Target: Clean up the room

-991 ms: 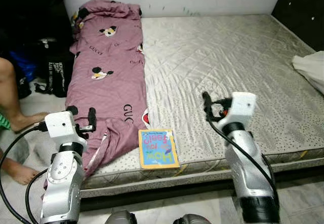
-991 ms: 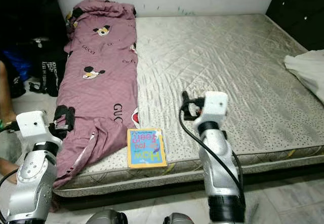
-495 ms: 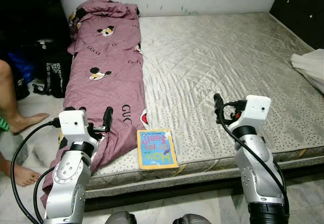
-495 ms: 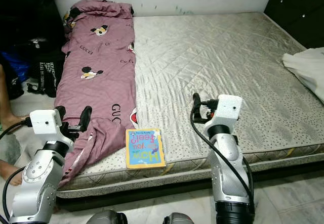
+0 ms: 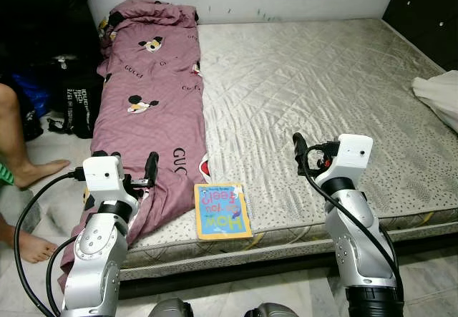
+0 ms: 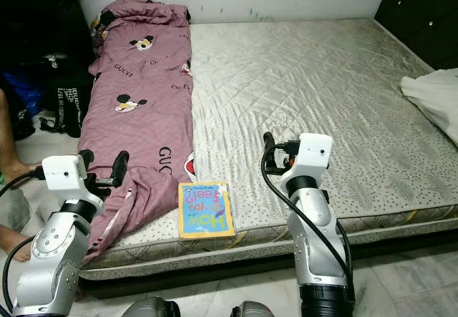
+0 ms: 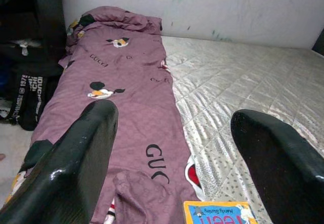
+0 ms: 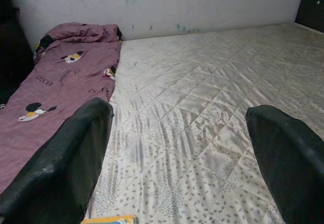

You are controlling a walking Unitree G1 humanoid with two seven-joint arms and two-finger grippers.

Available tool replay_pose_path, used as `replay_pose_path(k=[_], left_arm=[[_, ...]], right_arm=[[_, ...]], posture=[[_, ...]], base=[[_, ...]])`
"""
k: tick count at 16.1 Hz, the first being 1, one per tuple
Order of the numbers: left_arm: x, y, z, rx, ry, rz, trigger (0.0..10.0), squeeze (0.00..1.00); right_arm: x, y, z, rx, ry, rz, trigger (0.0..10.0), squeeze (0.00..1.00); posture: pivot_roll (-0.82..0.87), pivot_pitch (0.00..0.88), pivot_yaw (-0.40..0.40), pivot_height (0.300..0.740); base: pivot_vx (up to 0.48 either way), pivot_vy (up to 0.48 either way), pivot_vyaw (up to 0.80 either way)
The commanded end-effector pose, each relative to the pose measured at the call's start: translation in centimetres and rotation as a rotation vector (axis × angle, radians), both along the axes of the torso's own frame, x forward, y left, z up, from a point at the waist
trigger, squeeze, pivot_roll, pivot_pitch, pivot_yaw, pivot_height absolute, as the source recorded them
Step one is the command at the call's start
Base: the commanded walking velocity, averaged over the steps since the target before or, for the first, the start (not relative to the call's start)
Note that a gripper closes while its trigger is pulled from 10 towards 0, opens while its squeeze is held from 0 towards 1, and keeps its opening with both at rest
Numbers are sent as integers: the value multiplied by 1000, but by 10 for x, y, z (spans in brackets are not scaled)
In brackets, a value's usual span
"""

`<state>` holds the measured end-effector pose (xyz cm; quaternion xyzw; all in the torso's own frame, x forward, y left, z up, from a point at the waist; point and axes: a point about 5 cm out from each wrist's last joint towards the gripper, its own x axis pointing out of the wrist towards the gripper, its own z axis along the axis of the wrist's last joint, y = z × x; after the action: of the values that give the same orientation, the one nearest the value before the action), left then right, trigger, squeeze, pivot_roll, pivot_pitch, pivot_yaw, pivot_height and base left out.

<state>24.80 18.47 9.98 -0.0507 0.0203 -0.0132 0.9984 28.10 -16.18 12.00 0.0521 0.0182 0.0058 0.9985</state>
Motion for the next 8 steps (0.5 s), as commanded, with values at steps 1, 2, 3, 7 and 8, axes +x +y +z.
replay_pose_path(k=[1, 2, 3, 7, 8], left_arm=[[1, 3, 0, 23, 7, 16, 10000, 0], [1, 3, 0, 24, 6, 18, 10000, 0], [1, 3, 0, 25, 4, 20, 10000, 0], [3, 5, -1, 23, 14, 52, 10000, 0], [3, 7, -2, 27, 25, 77, 10000, 0]], right_arm=[[2, 1, 0, -1, 7, 10, 10000, 0], [2, 2, 0, -1, 6, 14, 10000, 0], [3, 3, 0, -1, 5, 17, 10000, 0], [5, 5, -1, -5, 13, 28, 10000, 0], [6, 6, -1, -7, 15, 32, 10000, 0]], posture=[[-94, 0, -8, 692], [-94, 0, -8, 682], [-94, 0, -8, 667], [-93, 0, -15, 638], [-94, 0, -17, 638]], base=[[0, 0, 0], [0, 0, 0], [0, 0, 0], [0, 0, 0], [0, 0, 0]])
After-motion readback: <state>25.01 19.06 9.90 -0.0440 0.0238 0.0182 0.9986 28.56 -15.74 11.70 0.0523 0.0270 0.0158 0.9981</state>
